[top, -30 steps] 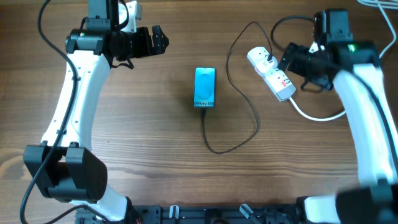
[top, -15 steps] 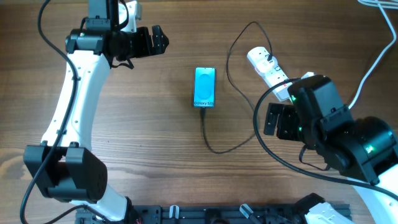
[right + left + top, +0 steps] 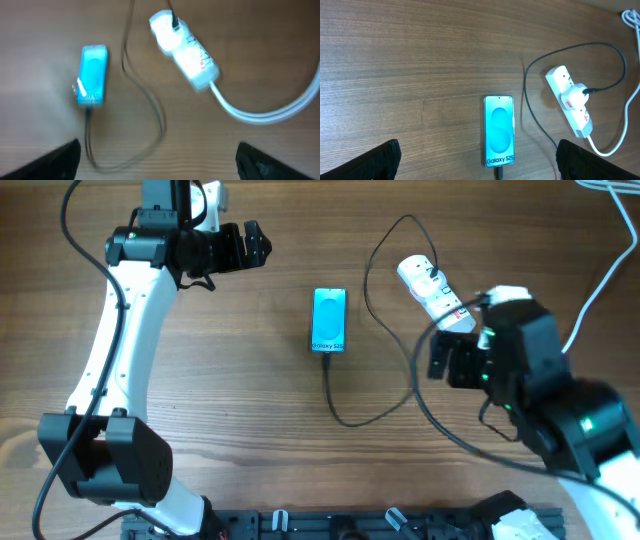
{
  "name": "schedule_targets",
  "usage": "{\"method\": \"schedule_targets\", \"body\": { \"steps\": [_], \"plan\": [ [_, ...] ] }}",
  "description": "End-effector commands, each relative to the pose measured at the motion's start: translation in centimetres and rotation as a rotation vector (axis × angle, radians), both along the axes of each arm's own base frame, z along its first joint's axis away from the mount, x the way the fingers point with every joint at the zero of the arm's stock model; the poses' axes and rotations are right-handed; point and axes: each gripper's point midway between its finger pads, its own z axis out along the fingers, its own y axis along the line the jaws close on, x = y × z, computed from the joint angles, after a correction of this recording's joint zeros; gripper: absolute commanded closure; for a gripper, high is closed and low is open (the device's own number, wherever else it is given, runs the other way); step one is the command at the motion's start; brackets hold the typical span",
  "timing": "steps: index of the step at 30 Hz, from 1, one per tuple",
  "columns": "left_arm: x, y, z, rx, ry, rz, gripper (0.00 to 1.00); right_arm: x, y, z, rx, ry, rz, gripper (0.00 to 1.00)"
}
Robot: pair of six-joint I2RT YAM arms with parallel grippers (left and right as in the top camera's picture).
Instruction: Plug charger to phone and switch on socket
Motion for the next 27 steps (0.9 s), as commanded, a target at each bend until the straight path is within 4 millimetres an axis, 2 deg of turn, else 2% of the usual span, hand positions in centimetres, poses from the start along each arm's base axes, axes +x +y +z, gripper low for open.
{"method": "schedule_targets", "body": {
  "steps": [1, 6, 10, 13, 20, 27],
  "plan": [
    [0.1, 0.3, -0.5, 0.009, 0.004, 0.0, 0.0, 0.1, -1.3, -0.8, 0.019, -0.156, 0.101, 0.01],
    [0.1, 0.3, -0.5, 0.009, 0.005, 0.0, 0.0, -0.5, -4.7, -4.0, 0.009, -0.42, 0.045, 0.0],
    [0.1, 0.3, -0.5, 0.009, 0.005, 0.0, 0.0, -2.0, -5.7, -6.0, -0.016, -0.628, 0.012, 0.0],
    [0.1, 0.3, -0.5, 0.009, 0.004, 0.0, 0.0, -2.5, -5.7, -7.0, -0.016, -0.713, 0.011, 0.0],
    [0.1, 0.3, -0.5, 0.009, 0.004, 0.0, 0.0, -1.5, -5.9, -8.0, -0.052, -0.853, 0.013, 0.0],
    [0.1, 0.3, -0.5, 0.009, 0.004, 0.0, 0.0, -1.4, -6.4, -8.3, -0.106, -0.859, 0.01, 0.0]
  ]
}}
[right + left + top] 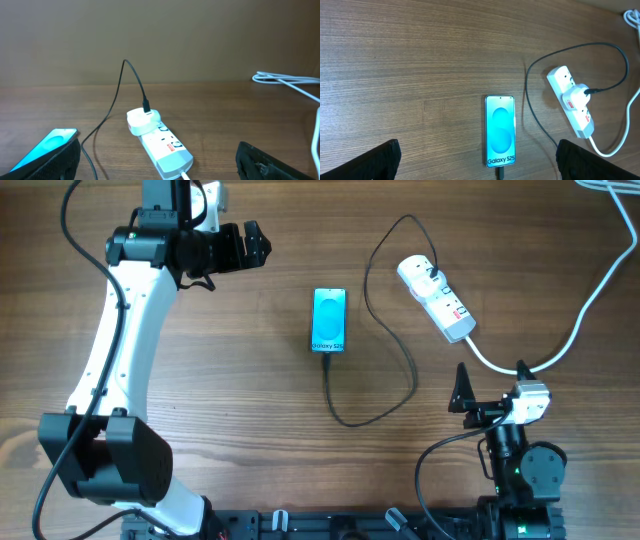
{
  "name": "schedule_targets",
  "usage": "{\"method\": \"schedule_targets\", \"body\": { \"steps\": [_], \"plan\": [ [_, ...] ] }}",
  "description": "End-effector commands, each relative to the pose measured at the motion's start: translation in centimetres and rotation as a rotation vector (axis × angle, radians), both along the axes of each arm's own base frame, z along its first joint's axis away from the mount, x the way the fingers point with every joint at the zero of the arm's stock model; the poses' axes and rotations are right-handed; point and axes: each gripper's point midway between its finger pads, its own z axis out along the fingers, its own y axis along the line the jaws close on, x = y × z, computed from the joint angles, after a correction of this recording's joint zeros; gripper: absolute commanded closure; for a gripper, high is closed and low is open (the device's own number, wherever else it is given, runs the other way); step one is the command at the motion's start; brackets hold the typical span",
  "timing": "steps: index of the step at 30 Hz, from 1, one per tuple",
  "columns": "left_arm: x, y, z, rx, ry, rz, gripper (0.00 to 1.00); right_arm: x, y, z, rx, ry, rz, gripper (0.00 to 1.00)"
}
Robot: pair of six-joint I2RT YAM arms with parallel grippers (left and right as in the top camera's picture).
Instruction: Plug charger to phone and switch on socket
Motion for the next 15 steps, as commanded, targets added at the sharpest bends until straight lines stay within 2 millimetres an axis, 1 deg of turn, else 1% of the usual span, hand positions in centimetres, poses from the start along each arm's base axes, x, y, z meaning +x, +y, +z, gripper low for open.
{"method": "schedule_targets", "body": {
  "steps": [1, 15],
  "plan": [
    [0.1, 0.18, -0.4, 0.004, 0.004, -0.003, 0.0, -0.07, -0.28, 0.39, -0.053, -0.023, -0.013, 0.01],
    [0.1, 0.18, -0.4, 0.004, 0.004, -0.003, 0.0, -0.06, -0.21, 0.38, -0.069, -0.023, -0.009, 0.0]
  ]
}}
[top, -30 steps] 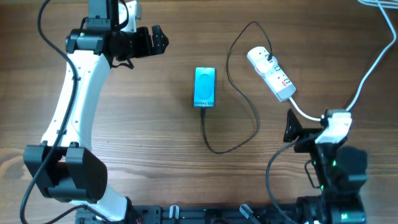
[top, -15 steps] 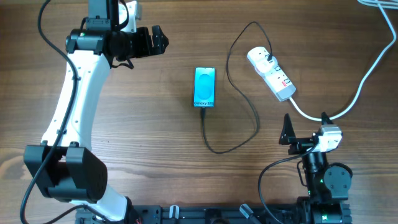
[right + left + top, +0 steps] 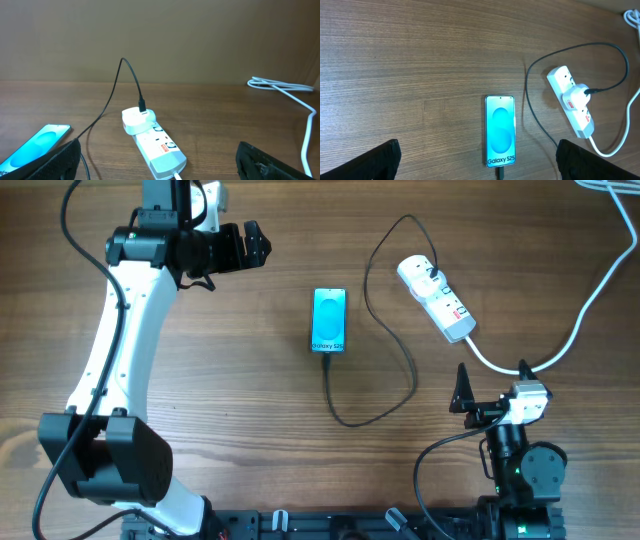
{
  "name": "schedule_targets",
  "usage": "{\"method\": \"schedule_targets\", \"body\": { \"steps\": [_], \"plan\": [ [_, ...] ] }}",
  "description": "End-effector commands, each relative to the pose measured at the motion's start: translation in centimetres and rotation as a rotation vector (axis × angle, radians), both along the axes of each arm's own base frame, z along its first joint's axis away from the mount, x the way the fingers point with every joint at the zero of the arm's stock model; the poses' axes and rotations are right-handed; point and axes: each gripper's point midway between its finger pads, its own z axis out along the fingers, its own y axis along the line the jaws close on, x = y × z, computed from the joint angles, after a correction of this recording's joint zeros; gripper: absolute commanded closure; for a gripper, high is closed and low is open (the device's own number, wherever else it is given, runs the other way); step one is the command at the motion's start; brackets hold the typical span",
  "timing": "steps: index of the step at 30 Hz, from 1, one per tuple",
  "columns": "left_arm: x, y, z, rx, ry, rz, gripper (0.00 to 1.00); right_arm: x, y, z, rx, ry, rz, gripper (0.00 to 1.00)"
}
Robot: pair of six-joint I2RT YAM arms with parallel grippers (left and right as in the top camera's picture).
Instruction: Plug charger to phone and switch on socket
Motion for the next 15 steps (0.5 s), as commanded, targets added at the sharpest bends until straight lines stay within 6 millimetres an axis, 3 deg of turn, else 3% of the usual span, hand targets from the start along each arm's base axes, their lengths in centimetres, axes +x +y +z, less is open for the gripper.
{"method": "schedule_targets", "body": {
  "steps": [1, 6, 11, 15],
  "plan": [
    [0.1, 0.2, -0.4, 0.004, 0.004, -0.003, 0.0, -0.1, -0.1, 0.4, -0.018, -0.02, -0.006, 0.0],
    [0.0, 0.2, -0.5, 0.004, 0.009, -0.003, 0.0, -0.1, -0.1, 0.4, -0.017, -0.02, -0.006, 0.0],
    [-2.0, 0.6, -1.7, 0.014, 0.113, 0.002, 0.0, -0.1, -0.1, 0.4, -0.018, -0.02, -0.006, 0.0],
    [-4.7, 0.9, -3.8, 0.043, 0.237, 0.008, 0.0, -0.1, -0.1, 0.4, -0.017, -0.02, -0.006, 0.0]
  ]
}}
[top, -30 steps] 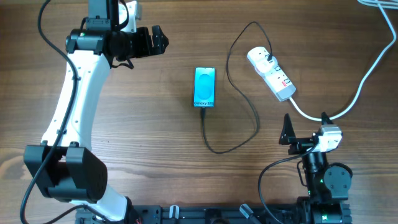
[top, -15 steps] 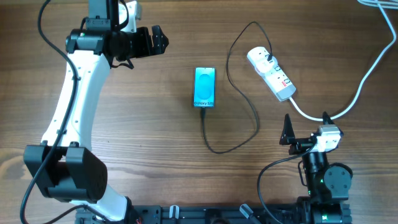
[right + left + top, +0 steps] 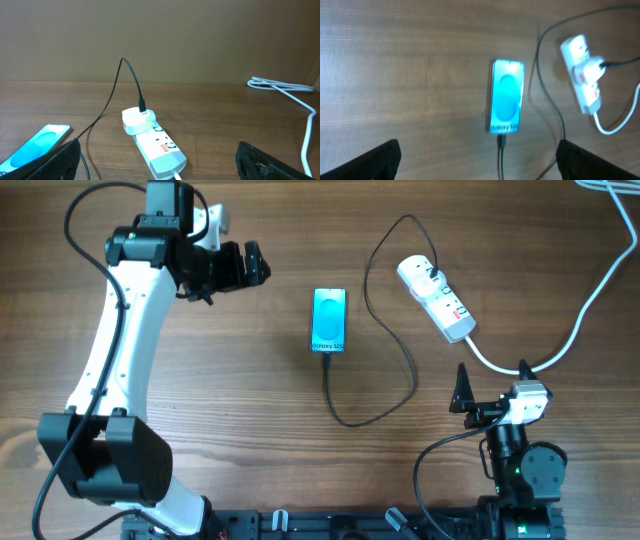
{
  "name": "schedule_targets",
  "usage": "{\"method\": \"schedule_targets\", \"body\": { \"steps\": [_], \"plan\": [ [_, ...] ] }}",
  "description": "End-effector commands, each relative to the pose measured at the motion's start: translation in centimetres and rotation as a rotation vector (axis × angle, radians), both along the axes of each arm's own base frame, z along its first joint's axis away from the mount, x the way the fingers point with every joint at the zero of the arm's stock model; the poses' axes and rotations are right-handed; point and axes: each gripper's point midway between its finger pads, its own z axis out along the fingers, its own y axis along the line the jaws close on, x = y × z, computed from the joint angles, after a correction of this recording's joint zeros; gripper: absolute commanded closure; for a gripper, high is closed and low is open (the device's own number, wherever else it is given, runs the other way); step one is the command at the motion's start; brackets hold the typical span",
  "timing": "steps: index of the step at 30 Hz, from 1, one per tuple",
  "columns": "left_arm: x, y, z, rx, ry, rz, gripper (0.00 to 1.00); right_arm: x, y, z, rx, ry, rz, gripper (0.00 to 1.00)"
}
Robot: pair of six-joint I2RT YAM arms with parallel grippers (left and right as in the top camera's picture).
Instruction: Plug charger to phone and switch on socket
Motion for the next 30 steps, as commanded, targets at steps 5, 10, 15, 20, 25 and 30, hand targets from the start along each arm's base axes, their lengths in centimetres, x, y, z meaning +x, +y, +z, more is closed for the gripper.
{"method": "schedule_targets", "body": {
  "steps": [5, 10, 15, 20, 25, 30],
  "plan": [
    [-3.5, 0.7, -5.1, 0.05, 0.015, 0.003, 0.0, -0.1, -0.1, 0.4, -0.017, -0.02, -0.006, 0.0],
    [-6.0, 0.9, -6.4, 0.035, -0.192, 0.009, 0.0, -0.1, -0.1, 0.4, -0.017, -0.02, -0.006, 0.0],
    [-9.7, 1.9, -6.1, 0.057, -0.337, 0.035, 0.0, -0.1, -0.1, 0.4, -0.017, -0.02, -0.006, 0.0],
    [-13.3, 3.8, -6.3, 0.105, -0.532, 0.104, 0.0, -0.1, -0.1, 0.4, -0.017, -0.02, -0.006, 0.0],
    [-15.6, 5.1, -6.4, 0.099, -0.717, 0.161, 0.0, -0.1, -0.1, 0.4, -0.017, -0.02, -0.006, 0.0],
    [-16.5, 6.1, -4.2, 0.104, -0.924, 0.212, 0.0, -0.1, -0.1, 0.4, -0.017, -0.02, -0.006, 0.0]
  ]
}}
